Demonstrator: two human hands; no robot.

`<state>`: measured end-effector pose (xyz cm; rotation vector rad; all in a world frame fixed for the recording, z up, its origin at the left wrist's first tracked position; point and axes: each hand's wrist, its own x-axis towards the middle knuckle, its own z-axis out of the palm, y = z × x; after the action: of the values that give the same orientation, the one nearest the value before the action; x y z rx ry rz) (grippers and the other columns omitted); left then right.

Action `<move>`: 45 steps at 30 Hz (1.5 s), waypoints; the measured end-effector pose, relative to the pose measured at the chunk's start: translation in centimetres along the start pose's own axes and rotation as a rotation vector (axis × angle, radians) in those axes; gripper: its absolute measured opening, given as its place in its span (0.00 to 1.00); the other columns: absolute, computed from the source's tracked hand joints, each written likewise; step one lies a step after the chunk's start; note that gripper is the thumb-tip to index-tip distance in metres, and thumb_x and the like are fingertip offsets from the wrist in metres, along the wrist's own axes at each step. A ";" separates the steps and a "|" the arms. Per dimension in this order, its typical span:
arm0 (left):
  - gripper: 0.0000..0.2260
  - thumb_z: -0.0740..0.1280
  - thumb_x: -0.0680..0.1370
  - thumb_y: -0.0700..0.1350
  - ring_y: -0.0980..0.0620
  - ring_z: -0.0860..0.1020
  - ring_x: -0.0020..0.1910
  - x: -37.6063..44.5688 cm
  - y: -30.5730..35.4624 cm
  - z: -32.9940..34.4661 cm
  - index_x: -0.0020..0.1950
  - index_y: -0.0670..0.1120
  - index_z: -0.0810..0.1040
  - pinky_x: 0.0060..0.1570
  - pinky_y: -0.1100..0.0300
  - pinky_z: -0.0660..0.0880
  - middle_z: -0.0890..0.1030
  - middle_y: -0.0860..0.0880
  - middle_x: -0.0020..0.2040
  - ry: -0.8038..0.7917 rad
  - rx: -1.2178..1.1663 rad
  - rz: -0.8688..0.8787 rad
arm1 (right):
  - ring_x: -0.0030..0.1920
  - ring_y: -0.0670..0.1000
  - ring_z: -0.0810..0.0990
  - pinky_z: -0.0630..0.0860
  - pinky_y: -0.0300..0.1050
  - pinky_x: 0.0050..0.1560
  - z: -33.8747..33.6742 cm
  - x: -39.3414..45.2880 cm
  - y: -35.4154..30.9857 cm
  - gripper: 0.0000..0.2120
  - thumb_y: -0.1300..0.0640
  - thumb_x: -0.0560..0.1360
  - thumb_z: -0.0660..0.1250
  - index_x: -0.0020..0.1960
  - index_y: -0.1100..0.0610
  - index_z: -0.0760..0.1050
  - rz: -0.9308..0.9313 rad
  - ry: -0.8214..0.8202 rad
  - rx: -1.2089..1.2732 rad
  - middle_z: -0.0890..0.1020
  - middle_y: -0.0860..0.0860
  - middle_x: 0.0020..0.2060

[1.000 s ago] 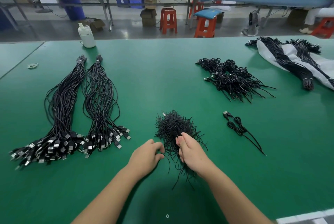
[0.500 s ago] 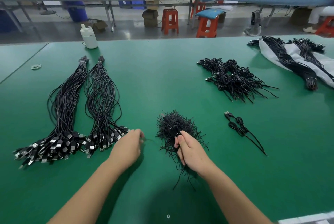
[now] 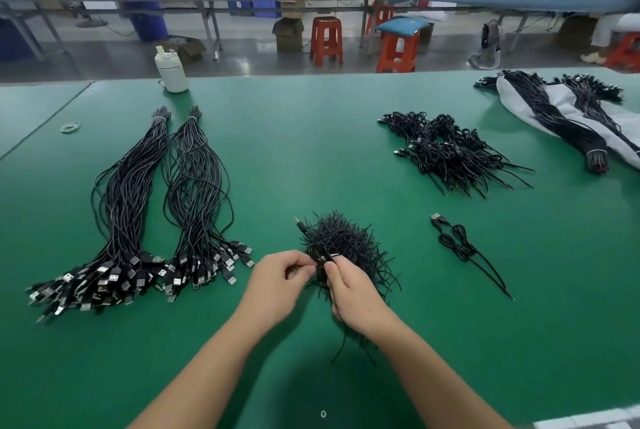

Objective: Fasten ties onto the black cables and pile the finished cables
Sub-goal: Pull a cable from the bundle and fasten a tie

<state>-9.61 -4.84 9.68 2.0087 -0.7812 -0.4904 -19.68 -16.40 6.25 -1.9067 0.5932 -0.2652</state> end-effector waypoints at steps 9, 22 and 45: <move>0.05 0.75 0.69 0.38 0.46 0.77 0.38 -0.7 0.3 0.3 0.40 0.45 0.80 0.34 0.55 0.74 0.77 0.47 0.40 0.198 0.756 0.692 | 0.21 0.52 0.69 0.67 0.47 0.28 -0.3 0.2 0.1 0.15 0.53 0.85 0.54 0.42 0.59 0.64 0.090 -0.002 0.113 0.67 0.50 0.25; 0.06 0.65 0.79 0.39 0.51 0.76 0.44 0.2 0.5 -0.1 0.47 0.49 0.79 0.49 0.54 0.70 0.80 0.57 0.42 0.048 0.400 0.466 | 0.26 0.48 0.60 0.68 0.44 0.26 -0.7 -0.5 -0.1 0.13 0.52 0.83 0.53 0.45 0.57 0.70 0.146 -0.277 0.417 0.62 0.47 0.28; 0.15 0.69 0.77 0.56 0.57 0.63 0.22 1.3 0.5 -1.3 0.36 0.49 0.83 0.25 0.65 0.62 0.67 0.55 0.21 -0.021 0.178 -0.011 | 0.25 0.53 0.73 0.67 0.46 0.24 -1.4 -1.6 -1.0 0.13 0.52 0.79 0.64 0.36 0.54 0.72 -0.573 0.221 -0.865 0.74 0.48 0.28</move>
<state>-8.05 -5.10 10.70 2.1761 -0.8530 -0.4623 -21.45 -16.41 7.87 -2.9015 0.2949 -0.6714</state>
